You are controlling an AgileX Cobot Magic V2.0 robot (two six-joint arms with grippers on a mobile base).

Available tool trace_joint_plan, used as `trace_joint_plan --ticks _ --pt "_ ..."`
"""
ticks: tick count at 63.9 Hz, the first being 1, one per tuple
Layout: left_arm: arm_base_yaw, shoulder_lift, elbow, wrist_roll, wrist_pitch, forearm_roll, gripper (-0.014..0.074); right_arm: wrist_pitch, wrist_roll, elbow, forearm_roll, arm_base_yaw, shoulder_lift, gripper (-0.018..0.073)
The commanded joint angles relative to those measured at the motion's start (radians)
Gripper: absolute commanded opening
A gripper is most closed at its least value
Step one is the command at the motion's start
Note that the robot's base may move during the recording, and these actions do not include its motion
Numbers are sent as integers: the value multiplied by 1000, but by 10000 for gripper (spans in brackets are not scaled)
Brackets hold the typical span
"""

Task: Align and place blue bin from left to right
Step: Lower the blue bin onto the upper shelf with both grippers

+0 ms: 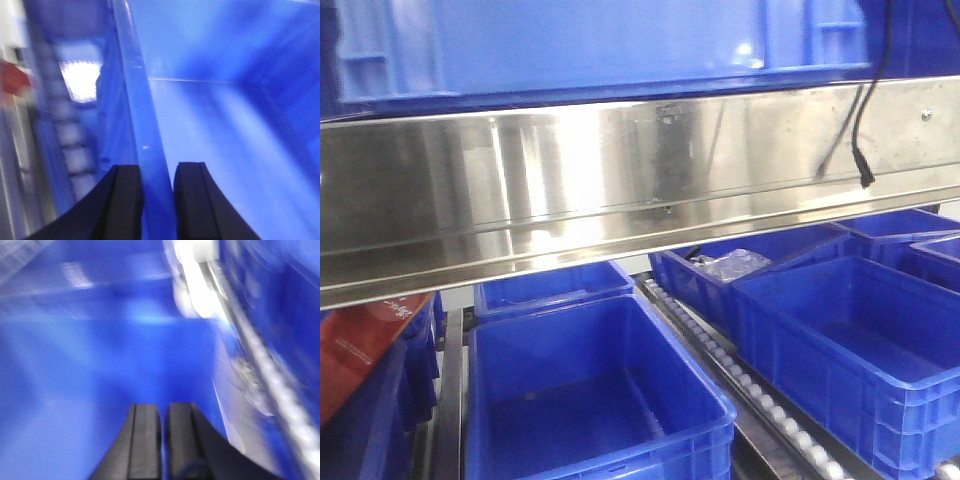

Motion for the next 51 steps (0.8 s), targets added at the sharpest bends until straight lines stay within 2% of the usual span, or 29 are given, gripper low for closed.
trace_joint_plan --ticks 1,5,9,11,15,30,36,41,45,51 --pt "-18 -16 -16 27 -29 -69 141 -33 -1 -10 5 0 -11 167" --pt "-18 -18 -16 27 -36 -67 286 -8 -1 -10 5 0 -11 345" --pt "-16 -20 -16 27 -39 -62 447 12 -1 -10 5 0 -11 463" --pt "-15 -20 -16 27 -39 -54 504 23 -1 -10 5 0 -13 501" --pt "-15 -27 -18 27 -30 -51 603 44 -1 -10 5 -3 -21 521" --pt "-15 -122 -18 27 -20 16 580 67 -1 -10 3 -28 -128 509" --pt "-15 -176 -18 34 -3 18 578 101 -1 -10 3 -36 -183 424" --pt "-15 -223 -18 39 17 18 547 139 -1 -10 3 -40 -225 270" --pt "-15 -259 -18 39 40 18 463 177 -1 -10 3 -40 -252 116" --pt "-15 -305 -18 61 81 19 245 218 -1 -10 2 -40 -281 -119"
